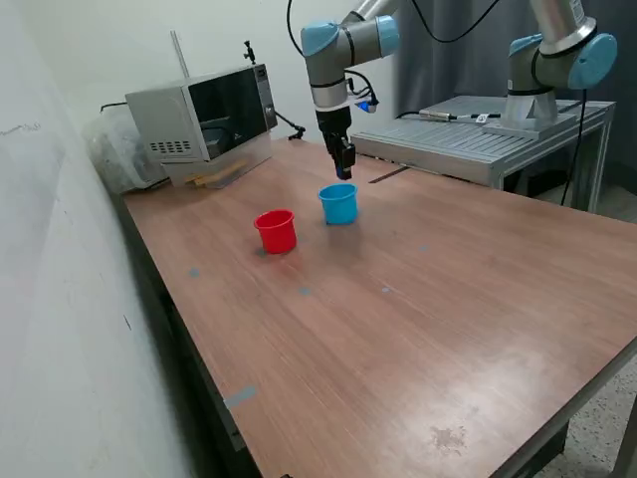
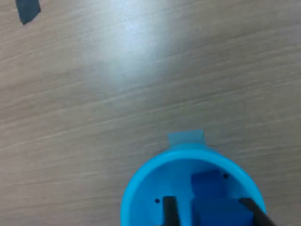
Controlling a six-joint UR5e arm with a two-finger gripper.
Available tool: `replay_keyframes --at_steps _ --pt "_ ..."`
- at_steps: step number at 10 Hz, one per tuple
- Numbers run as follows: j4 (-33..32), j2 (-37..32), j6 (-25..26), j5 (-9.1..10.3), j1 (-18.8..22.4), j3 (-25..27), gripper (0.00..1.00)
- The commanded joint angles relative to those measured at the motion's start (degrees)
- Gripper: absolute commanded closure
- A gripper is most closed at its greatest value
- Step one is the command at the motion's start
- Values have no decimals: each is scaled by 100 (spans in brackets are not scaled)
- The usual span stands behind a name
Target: Place red objects in the red bin, and blue objects in the blue bin.
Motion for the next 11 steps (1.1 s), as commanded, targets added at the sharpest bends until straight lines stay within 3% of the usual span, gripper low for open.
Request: replay_keyframes --at_steps 1,4,5,6,7,8,9,11 --pt "-14 7 -1 1 1 -12 0" --pt "-5 -11 -9 1 1 31 0" --pt "56 -368 -53 45 -17 119 0" --pt "91 -1154 -71 54 157 337 0" --pt "448 -1580 -45 54 638 339 0" --pt "1026 -2411 -53 210 1043 391 0" --pt "1128 -2819 -53 525 1464 470 0" --pt "1321 -3384 -10 608 2649 515 0"
